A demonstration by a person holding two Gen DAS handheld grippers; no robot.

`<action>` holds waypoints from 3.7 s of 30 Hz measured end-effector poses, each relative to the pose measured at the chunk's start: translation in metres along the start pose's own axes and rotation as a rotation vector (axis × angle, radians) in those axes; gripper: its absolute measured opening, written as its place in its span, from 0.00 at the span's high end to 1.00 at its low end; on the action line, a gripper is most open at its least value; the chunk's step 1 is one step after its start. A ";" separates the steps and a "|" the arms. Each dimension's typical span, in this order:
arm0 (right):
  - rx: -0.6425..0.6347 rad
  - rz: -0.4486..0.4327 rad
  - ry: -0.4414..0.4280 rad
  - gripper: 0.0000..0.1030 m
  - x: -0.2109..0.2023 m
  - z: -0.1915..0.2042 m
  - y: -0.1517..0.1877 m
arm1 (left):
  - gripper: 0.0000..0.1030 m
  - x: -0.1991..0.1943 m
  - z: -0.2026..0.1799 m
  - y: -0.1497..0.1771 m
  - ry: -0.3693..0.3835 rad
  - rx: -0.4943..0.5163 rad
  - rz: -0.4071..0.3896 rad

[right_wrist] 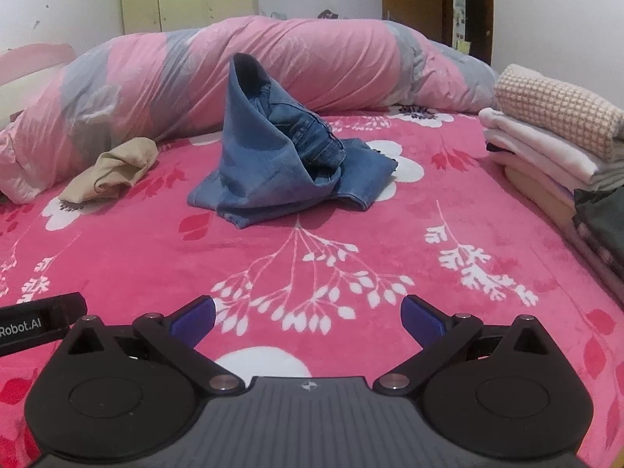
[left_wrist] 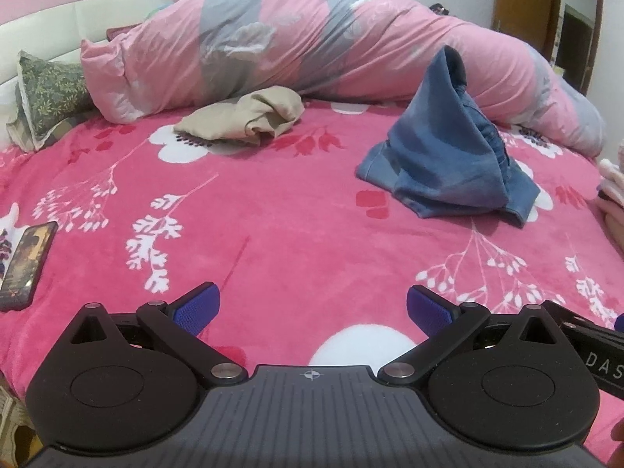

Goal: Fold clothes
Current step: 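Move both grippers toward the crumpled blue jeans on the bed, then grasp the jeans with the left gripper while the right gripper grasps another part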

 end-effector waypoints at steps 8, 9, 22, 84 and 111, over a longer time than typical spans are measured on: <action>0.003 -0.030 -0.014 0.00 -0.010 0.001 -0.006 | 0.00 -0.011 -0.001 -0.005 0.045 0.023 -0.023; 0.003 -0.034 -0.016 0.00 -0.012 0.001 -0.006 | 0.00 -0.012 -0.001 -0.005 0.047 0.022 -0.027; 0.001 -0.056 -0.036 0.00 -0.017 0.009 -0.014 | 0.00 -0.017 0.003 -0.012 0.044 0.020 -0.046; 0.033 -0.117 -0.040 0.00 0.109 -0.032 -0.036 | 0.00 0.083 -0.048 -0.049 0.217 0.062 -0.181; 0.280 -0.128 -0.393 0.26 0.333 -0.090 -0.082 | 0.64 0.235 -0.166 -0.095 0.297 0.015 -0.263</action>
Point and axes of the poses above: each gripper's, at about its wrist camera, not at the fingertips, and x roughly the way its jaws point, z to its left, y to its underside, the point moved 4 cm from there along x, roughly the way its jaws point, and after that the axes turned 13 degrees about -z, right-handed, at the moved point
